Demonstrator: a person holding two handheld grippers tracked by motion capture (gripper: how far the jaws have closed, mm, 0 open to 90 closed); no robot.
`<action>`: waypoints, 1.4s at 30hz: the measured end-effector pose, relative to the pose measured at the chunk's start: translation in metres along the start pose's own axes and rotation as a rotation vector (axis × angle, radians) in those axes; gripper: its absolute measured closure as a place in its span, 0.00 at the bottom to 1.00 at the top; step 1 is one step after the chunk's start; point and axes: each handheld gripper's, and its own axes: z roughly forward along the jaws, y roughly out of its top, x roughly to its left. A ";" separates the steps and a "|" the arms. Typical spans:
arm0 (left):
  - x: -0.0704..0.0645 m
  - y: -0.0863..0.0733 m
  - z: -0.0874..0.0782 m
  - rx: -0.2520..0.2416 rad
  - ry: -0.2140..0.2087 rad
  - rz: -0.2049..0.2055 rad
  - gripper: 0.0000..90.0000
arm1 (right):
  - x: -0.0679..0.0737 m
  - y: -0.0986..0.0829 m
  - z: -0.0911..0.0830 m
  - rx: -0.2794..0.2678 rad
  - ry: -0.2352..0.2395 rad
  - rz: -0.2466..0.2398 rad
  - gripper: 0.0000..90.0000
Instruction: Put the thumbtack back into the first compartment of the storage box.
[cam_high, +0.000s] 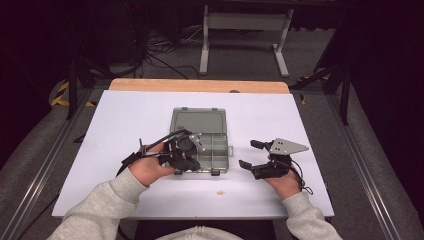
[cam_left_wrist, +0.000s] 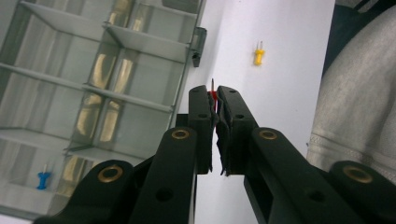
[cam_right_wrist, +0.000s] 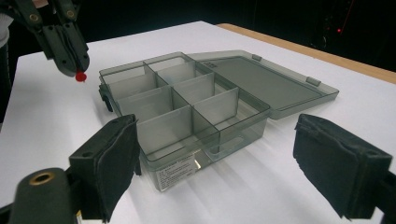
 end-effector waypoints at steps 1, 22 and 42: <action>0.000 0.000 0.000 0.000 0.000 0.000 0.94 | 0.000 0.000 0.000 0.000 0.000 0.000 0.16; 0.031 -0.015 -0.021 -0.033 0.072 -0.081 0.94 | 0.000 0.000 0.000 0.002 0.000 -0.001 0.16; 0.062 -0.029 -0.027 -0.047 0.097 -0.172 0.94 | 0.000 0.000 0.000 0.003 -0.001 0.002 0.16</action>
